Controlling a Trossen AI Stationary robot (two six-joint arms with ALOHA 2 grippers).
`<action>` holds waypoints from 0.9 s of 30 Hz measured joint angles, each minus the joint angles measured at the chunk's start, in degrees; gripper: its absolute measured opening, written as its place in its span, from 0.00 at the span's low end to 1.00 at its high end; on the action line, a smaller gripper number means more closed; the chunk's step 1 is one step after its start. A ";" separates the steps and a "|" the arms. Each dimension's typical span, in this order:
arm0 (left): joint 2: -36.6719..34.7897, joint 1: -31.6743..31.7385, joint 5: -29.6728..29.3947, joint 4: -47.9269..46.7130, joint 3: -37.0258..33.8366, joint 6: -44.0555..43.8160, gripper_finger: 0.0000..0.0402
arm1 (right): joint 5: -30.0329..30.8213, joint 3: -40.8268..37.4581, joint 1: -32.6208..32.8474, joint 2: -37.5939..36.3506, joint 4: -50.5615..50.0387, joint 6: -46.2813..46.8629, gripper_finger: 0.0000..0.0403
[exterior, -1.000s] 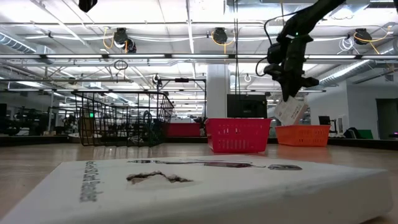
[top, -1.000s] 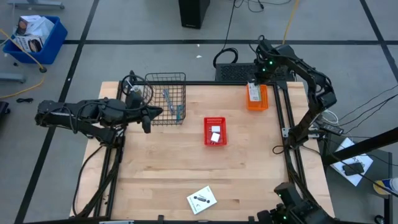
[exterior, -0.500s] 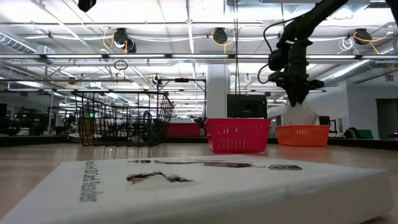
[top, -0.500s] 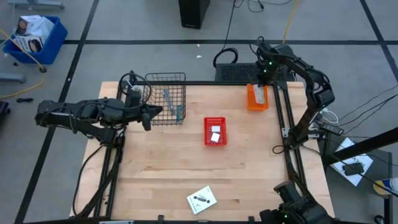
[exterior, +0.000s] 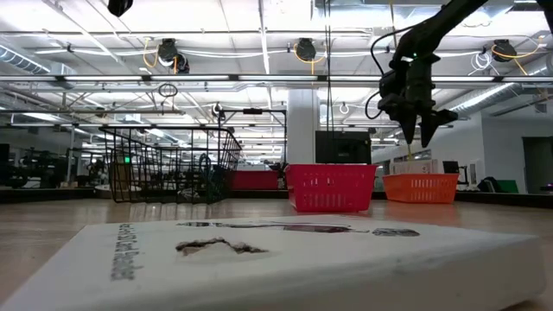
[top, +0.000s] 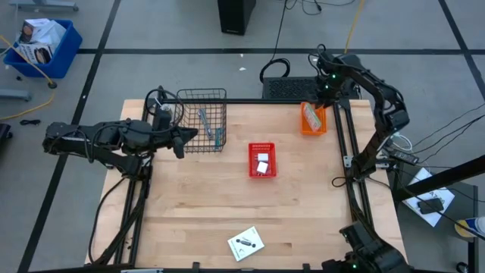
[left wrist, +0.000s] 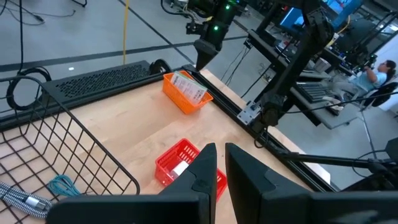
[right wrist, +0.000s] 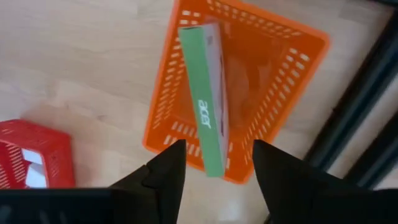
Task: Pick and place items into bin
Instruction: Put the top white card reader box into the orange bin
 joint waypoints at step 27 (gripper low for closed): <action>0.00 3.20 -0.02 0.00 0.00 0.09 0.09 | 12.40 -11.39 8.01 -1.84 10.74 -4.64 0.41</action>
